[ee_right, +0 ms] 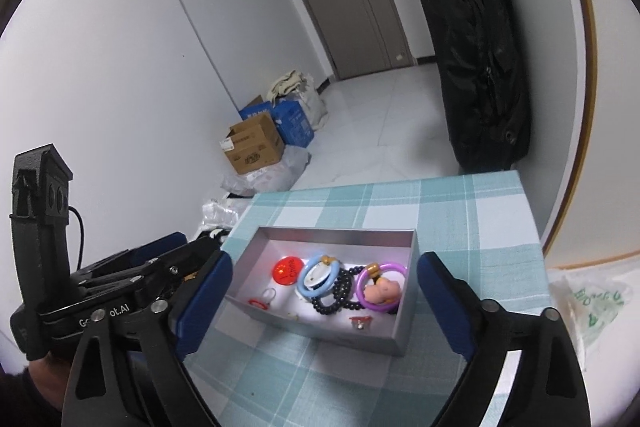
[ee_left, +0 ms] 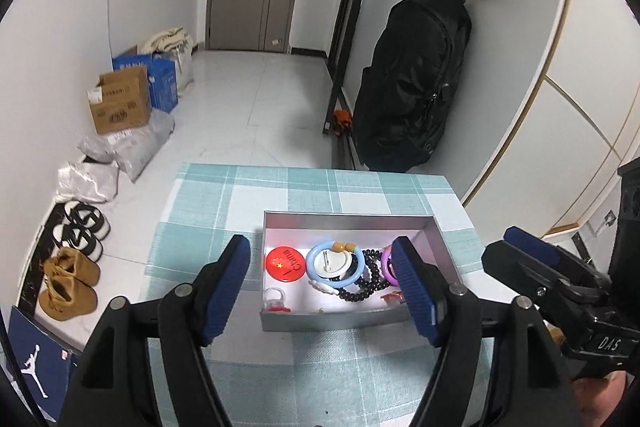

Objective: Organize jewelry

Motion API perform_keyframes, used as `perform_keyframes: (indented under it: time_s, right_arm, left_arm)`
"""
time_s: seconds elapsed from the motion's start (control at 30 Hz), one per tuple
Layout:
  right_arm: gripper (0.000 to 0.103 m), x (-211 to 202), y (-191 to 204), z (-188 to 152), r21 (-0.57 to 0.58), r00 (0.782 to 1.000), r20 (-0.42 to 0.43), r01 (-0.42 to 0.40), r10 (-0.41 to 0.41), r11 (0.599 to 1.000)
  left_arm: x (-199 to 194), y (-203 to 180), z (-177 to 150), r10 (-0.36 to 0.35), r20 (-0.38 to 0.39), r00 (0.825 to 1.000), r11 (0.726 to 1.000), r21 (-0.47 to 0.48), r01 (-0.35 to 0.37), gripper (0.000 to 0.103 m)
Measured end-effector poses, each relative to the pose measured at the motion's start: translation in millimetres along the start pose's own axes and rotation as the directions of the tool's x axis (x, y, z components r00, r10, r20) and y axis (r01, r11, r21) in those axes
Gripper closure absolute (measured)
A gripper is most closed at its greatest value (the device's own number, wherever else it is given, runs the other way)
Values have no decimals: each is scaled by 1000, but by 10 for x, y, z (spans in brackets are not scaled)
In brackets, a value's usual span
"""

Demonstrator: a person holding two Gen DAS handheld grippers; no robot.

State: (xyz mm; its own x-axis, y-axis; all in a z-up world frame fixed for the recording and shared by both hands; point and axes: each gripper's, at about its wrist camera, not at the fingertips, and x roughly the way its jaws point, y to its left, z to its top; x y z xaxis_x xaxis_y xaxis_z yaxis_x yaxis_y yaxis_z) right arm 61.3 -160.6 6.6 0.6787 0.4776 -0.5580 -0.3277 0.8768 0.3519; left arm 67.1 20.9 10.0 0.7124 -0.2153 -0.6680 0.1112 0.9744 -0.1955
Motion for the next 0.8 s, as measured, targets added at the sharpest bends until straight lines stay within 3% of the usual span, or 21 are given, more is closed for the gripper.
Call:
perform_keyframes:
  time_s: [0.13, 0.8]
  right_arm:
    - [5, -97, 22, -44, -7, 1000, 11, 14, -14, 1000]
    - [3, -329, 84, -202, -42, 999, 23, 39, -38, 998]
  left_arm:
    - [-128, -23, -50, 20, 30, 999, 1000, 8, -20, 23]
    - [-333, -47, -192, 105, 70, 992, 994, -2, -105, 22]
